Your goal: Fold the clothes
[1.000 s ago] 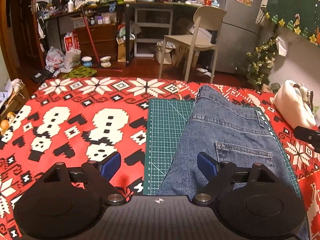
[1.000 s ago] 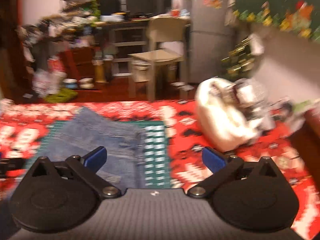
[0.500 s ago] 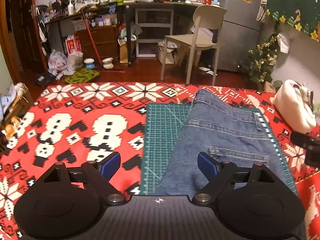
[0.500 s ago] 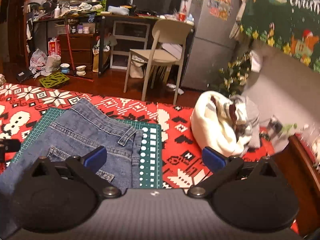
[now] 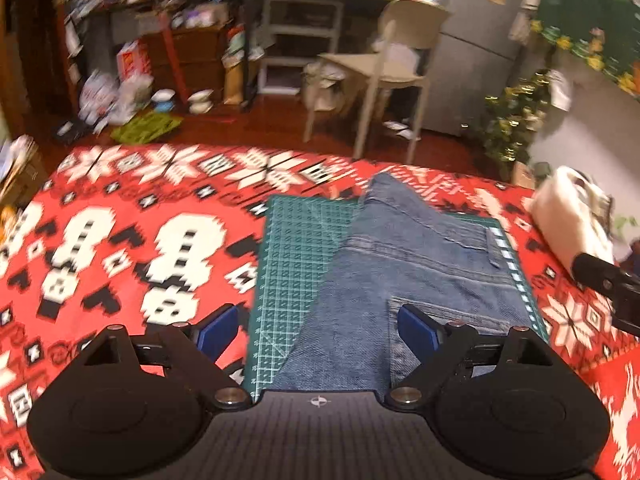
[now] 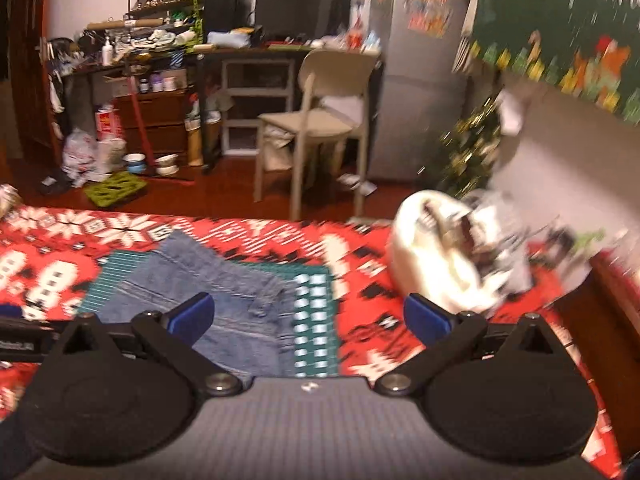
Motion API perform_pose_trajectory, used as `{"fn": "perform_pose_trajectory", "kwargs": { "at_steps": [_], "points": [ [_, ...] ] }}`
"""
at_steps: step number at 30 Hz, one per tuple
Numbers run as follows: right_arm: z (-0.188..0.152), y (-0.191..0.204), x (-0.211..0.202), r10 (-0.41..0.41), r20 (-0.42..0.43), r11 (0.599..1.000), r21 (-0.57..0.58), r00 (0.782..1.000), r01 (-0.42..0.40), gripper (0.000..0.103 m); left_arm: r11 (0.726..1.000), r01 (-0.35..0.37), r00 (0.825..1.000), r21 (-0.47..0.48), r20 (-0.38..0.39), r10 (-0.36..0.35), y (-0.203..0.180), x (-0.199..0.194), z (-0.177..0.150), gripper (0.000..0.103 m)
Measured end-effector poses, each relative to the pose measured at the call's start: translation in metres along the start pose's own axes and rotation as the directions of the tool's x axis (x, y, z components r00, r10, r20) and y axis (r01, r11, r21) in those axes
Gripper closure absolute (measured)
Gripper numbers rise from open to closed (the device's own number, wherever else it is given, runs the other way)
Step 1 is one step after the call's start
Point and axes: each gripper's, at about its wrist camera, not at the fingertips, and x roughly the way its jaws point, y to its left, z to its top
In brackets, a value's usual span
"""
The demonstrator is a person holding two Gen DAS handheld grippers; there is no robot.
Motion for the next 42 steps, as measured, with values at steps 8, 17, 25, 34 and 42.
{"fn": "perform_pose_trajectory", "kwargs": {
  "at_steps": [8, 17, 25, 34, 42],
  "points": [
    [0.015, -0.04, 0.062, 0.21, -0.129, 0.945, 0.279, 0.969, -0.168, 0.072, 0.988, 0.097, 0.995, -0.121, -0.025, -0.101, 0.022, 0.023, 0.009, 0.091],
    [-0.002, -0.059, 0.134, 0.312, -0.211, 0.882, 0.427, 0.926, -0.2, 0.093, 0.986, 0.14, 0.987, -0.095, -0.065, -0.147, 0.022, 0.037, 0.002, 0.096],
    [-0.011, -0.062, 0.17, 0.337, -0.222, 0.859, 0.471, 0.915, -0.202, 0.082, 0.983, 0.158, 0.983, -0.089, -0.082, -0.166, 0.02, 0.041, 0.002, 0.095],
    [-0.002, -0.05, 0.163, 0.329, -0.188, 0.874, 0.43, 0.925, -0.224, 0.094, 0.984, 0.155, 0.983, -0.086, -0.085, -0.162, 0.02, 0.041, 0.0, 0.094],
    [0.024, -0.039, 0.121, 0.254, -0.116, 0.921, 0.332, 0.96, -0.204, 0.095, 0.952, 0.278, 0.956, -0.13, -0.053, -0.287, 0.025, 0.028, 0.003, 0.094]
  ]
}}
